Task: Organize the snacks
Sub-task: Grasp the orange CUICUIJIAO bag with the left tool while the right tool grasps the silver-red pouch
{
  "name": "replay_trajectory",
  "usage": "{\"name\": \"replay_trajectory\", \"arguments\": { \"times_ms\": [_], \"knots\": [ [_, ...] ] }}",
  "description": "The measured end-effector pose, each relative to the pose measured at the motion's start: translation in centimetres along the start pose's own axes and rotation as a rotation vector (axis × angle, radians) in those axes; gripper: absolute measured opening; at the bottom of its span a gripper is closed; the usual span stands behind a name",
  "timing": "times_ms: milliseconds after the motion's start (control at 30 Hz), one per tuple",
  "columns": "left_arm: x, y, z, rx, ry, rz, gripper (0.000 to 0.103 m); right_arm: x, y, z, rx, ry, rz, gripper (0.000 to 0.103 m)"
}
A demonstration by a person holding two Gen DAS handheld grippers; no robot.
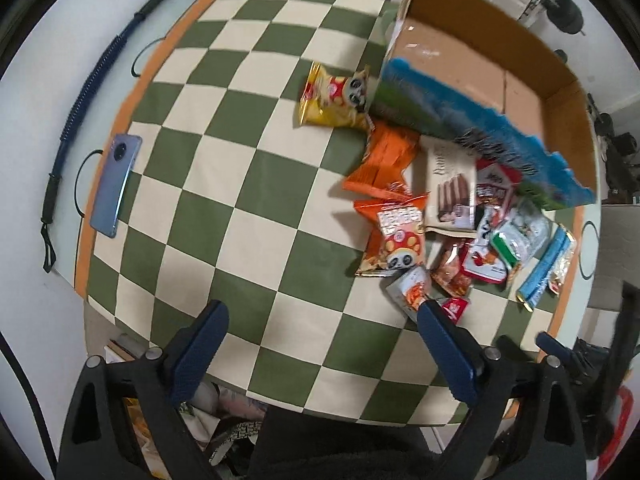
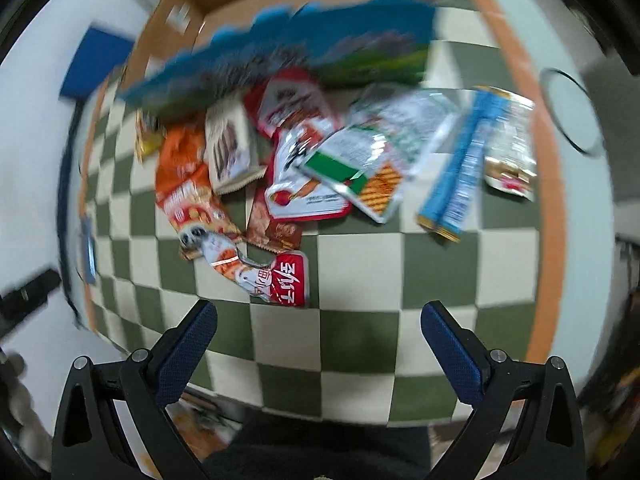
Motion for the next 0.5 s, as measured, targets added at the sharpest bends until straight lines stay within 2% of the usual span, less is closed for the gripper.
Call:
{"name": "replay_trajectory", "arguments": {
  "times_ms": [100, 300, 433, 467, 500],
  "knots": [
    [-0.5, 1.3, -0.4, -0.010, 0.013, 0.037, 0.097, -1.6, 3.9, 0.5, -0.060, -0.144, -0.037, 0.103],
    [-2.1, 4.2, -1.5, -0.045, 0.016, 0.096, 0.097, -5.6, 10.3, 0.5, -0.175, -0.459, -0.164, 0.100],
    [-2.3, 5.2, -1.7, -0.050, 0.022, 0.110, 0.097, -5.9, 14.0, -0.7, -0.267, -0.503, -0.196, 0.089],
    [-2.2, 5.3, -1.6, -0.048, 0.025, 0.110, 0.096, -5.4, 14.5, -0.9, -0.275, -0.492, -0.213, 0.082],
    [-1.8, 5.4, -1.4, -0.046, 0.031, 0.105, 0.096, -5.2, 14.6, -1.0, -0.261, -0.492, -0.229, 0.081]
  ]
}}
Point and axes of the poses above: each gripper's, at about its wrist camera, not at the fingertips, and y roughly the way its jaws point, x to its right, z to its top, the point moved 9 cm from there along y, roughly the way its jaws point, and after that the axes turned 13 degrees about z, right-handed, at the moved point
